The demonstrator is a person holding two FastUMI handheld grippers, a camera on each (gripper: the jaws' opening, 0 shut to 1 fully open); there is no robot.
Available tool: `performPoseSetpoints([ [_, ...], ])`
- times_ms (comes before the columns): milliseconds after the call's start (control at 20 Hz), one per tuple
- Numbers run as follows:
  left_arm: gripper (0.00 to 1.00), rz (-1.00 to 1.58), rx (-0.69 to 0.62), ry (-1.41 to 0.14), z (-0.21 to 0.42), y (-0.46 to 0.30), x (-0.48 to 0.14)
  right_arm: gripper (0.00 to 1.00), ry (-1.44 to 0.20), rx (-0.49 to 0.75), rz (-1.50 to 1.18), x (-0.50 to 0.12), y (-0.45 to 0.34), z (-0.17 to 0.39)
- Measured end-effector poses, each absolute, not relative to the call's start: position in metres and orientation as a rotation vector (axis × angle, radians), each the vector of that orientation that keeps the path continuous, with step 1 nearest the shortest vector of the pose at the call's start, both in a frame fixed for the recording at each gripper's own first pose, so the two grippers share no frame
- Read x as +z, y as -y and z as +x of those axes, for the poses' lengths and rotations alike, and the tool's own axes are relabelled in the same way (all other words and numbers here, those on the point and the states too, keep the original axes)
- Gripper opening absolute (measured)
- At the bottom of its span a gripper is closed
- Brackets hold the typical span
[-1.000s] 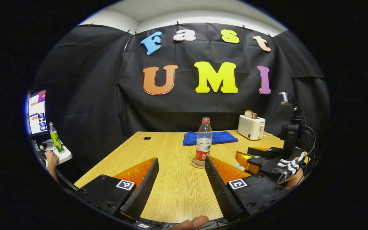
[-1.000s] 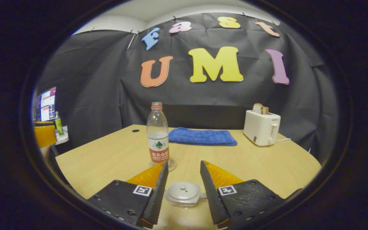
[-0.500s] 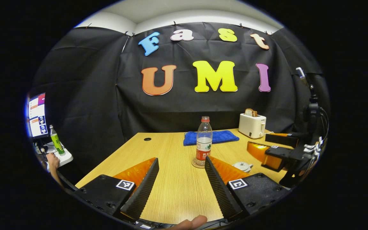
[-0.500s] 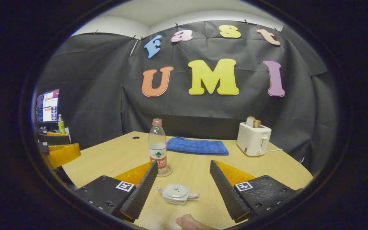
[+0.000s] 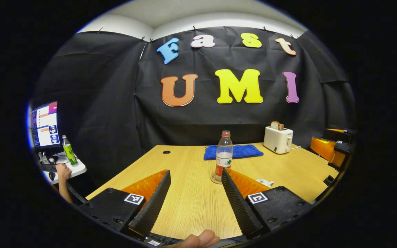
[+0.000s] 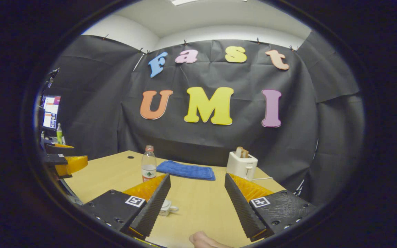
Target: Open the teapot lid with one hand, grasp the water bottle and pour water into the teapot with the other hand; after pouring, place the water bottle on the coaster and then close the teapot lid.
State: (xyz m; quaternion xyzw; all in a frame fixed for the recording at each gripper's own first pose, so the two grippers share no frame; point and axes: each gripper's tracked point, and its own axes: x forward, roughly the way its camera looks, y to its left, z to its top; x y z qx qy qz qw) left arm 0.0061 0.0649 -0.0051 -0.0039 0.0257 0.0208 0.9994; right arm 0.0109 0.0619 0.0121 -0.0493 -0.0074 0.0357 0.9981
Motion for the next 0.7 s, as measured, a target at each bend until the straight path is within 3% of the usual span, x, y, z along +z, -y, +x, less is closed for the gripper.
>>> performPoseSetpoints([
  [100,0.93,0.000,0.038,-0.037,-0.005,-0.056,0.001,0.93,0.031,0.027,-0.101,0.017,-0.035,-0.001],
  [400,0.93,0.029,0.047,0.018,-0.030,-0.040,0.016,0.97,0.084,-0.099,-0.137,0.028,0.033,-0.036],
  [700,0.93,0.003,0.056,0.040,-0.039,-0.047,0.020,0.97,0.094,-0.086,-0.105,0.033,0.024,-0.055],
])
